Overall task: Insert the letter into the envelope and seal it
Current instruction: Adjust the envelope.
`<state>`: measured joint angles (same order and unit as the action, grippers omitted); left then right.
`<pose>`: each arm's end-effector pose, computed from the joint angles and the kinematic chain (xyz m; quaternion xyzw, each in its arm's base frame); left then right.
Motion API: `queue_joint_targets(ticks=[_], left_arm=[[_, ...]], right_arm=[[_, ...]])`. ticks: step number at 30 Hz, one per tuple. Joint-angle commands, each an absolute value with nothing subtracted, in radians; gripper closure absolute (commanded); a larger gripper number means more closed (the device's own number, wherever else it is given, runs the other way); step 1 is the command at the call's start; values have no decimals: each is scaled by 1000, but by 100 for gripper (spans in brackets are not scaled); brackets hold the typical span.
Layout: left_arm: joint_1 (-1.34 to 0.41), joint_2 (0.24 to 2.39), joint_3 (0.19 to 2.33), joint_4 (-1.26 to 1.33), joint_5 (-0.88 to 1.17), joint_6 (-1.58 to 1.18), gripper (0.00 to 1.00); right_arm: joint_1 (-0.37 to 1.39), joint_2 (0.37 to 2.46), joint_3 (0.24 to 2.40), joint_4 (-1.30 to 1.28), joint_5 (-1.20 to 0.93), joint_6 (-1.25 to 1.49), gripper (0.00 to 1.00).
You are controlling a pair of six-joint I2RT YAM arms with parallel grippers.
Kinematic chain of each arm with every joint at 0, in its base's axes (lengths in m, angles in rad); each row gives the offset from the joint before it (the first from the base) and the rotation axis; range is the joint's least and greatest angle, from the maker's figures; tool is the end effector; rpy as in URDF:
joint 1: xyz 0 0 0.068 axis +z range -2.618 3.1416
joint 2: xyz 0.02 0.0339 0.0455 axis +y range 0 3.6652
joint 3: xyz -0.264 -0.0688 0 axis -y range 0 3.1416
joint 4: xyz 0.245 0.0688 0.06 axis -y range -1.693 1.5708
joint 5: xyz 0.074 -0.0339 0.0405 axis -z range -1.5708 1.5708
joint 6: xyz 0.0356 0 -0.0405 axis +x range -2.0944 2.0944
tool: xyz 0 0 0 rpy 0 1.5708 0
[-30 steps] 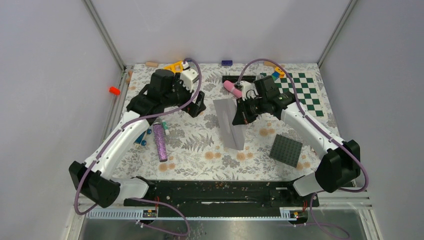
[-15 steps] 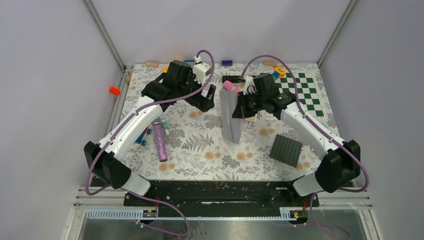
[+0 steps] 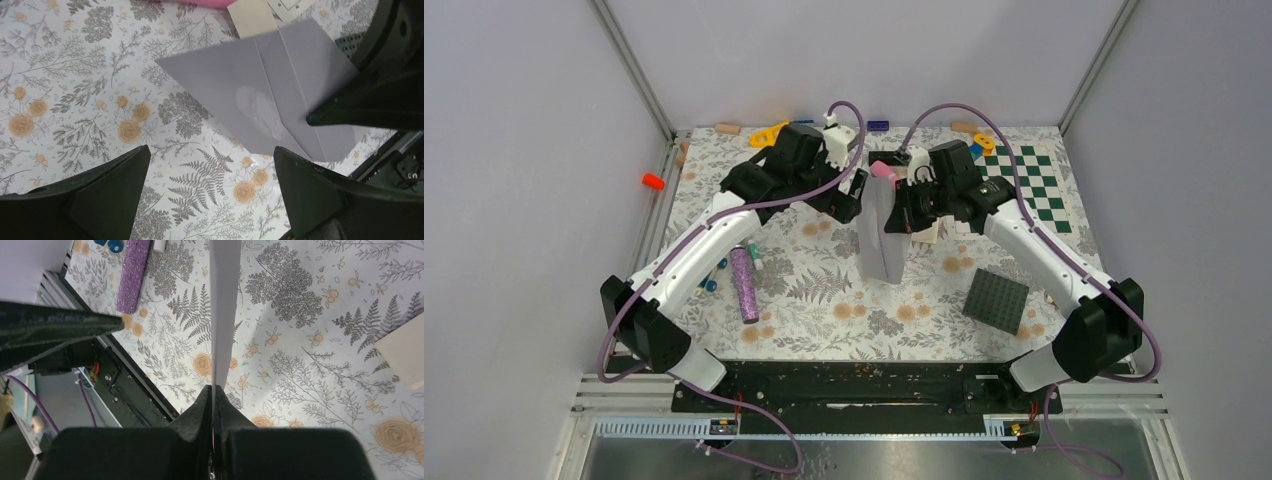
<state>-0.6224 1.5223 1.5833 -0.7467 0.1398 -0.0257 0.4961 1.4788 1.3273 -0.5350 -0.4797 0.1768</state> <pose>0.2674 -0.1980 0.3828 0.2936 0.8528 -0.1959 0.3849 0.2812 0.1709 0.3318 -0.2399 0.8506 0.3399 0.3214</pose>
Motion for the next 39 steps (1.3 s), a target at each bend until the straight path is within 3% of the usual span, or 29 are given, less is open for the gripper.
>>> queue_joint_targets(ticks=[1,20,31,39], left_arm=[[-633,1540,1642,-690,64,-80,1],[-749,1601,1664,-692,98,-72,1],[-757,1579,1594,-644,-41,-79,1],[-747,1558,1552,-622,-26,-88,1]], right_arm=[[506,1485,1398,-621,-502,62,100],[506,1512,1404,-586,-478,210,100],[506,1484,1364,-555,-487,252,100],[505,1497,1347,-547,-510,247,100]])
